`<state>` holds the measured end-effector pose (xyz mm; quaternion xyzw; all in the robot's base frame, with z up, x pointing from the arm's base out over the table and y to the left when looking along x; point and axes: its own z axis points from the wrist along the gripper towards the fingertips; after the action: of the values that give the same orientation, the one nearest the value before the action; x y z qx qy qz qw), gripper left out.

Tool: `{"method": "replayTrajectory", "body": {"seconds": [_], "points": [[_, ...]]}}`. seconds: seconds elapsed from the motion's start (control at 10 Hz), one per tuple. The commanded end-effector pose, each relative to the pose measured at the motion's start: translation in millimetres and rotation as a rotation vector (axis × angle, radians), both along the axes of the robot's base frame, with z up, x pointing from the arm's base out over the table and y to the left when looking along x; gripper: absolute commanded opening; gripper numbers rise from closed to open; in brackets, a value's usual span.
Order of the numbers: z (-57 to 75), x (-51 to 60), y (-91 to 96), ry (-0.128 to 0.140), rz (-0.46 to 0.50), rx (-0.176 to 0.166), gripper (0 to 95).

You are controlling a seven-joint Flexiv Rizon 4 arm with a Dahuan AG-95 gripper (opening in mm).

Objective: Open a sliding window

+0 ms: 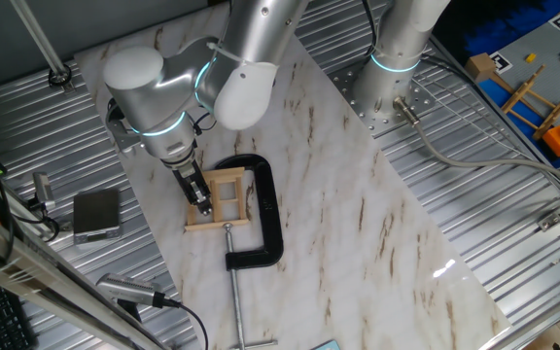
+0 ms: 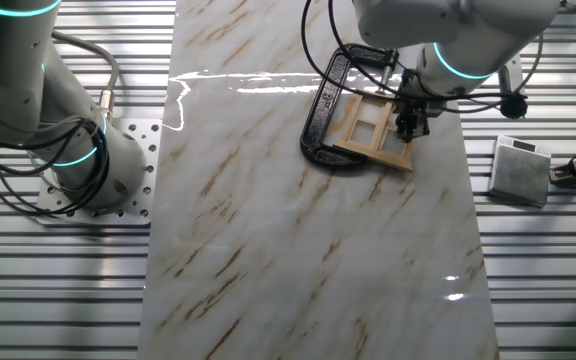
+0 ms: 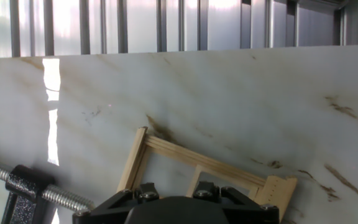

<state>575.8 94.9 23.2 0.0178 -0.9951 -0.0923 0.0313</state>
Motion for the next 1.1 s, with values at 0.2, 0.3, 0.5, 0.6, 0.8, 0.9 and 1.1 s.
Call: {"method": "replayTrajectory", "body": {"seconds": [0.2,0.3,0.5,0.6,0.8,0.9,1.1], "points": [[-0.3,-0.2,0.3,0.000,0.003,0.001,38.0],[-0.2,-0.2,0.3,0.000,0.002,0.000,38.0],[-0.2,-0.3,0.3,0.000,0.004,-0.002,38.0],[-0.3,-0.3,0.3,-0.001,0.006,-0.002,38.0],[-0.4,-0.2,0.3,-0.001,0.015,-0.014,38.0],[0.1,-0.9,-0.2,-0.003,0.021,-0.012,38.0],[0.3,-1.2,-0.4,0.003,0.022,-0.018,38.0]]}}
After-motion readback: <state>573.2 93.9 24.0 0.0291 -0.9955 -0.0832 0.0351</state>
